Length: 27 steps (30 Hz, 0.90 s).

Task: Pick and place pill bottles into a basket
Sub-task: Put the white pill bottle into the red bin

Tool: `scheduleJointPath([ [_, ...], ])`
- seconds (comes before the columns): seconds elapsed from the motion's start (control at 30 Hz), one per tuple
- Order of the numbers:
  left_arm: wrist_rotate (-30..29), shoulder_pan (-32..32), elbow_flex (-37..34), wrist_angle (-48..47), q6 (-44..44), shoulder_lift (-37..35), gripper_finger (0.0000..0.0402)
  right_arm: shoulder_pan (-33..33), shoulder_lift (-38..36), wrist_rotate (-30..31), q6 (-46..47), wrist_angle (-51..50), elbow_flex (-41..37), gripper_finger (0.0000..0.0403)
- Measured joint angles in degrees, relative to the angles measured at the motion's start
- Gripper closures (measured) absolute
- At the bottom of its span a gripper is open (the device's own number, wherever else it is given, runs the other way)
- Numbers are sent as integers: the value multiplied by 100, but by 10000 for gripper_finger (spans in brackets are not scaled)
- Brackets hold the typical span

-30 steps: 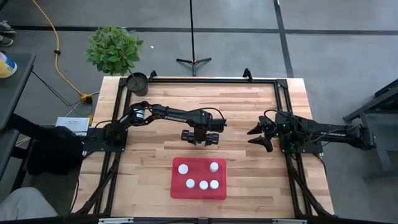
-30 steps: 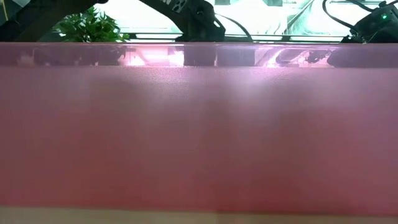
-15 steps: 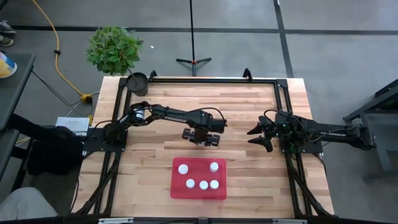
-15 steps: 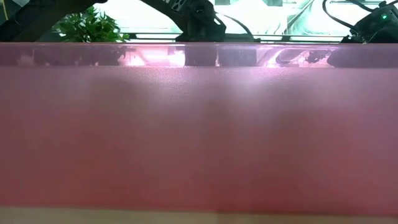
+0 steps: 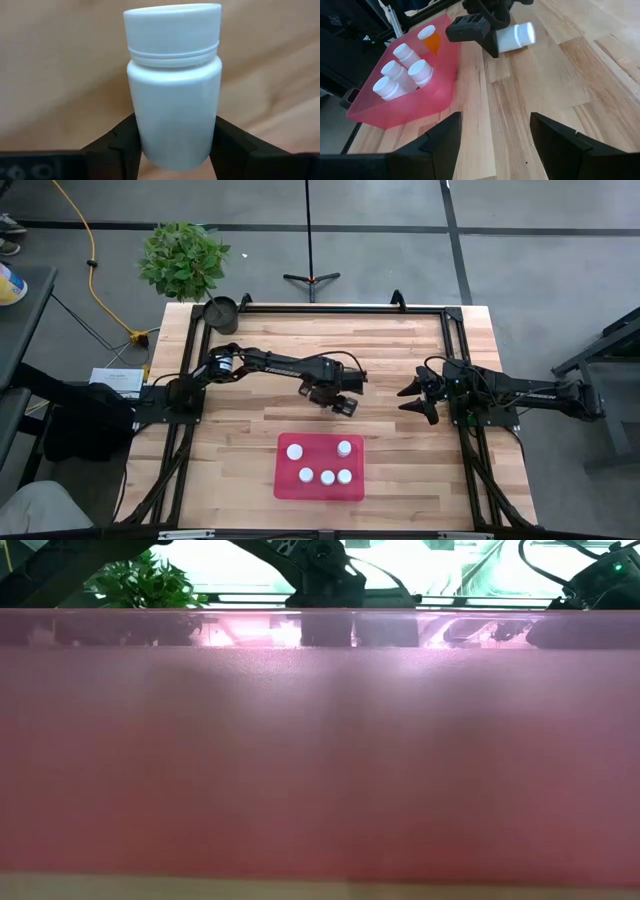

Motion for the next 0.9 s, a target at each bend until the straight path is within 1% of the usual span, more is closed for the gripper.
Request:
scheduleJointPath([
  [0.17,-486,24,305,319,497,11,186,0,0,-2,0,-1,0,176],
  [0.3,-773,7,663,309,918,11,186,0,-2,-1,21,-1,0,176],
  [0.4,-967,11,740,235,1107,11,186,-2,-2,-2,24,-14,0,176],
  [0.57,-1116,47,761,97,1299,-102,186,0,-4,-2,153,-26,2,176],
  [0.67,-1213,85,748,-100,1453,-257,186,-2,-3,-2,155,-34,3,176],
  [0.9,-1593,129,759,223,2026,-905,186,0,-8,0,176,-13,4,176],
])
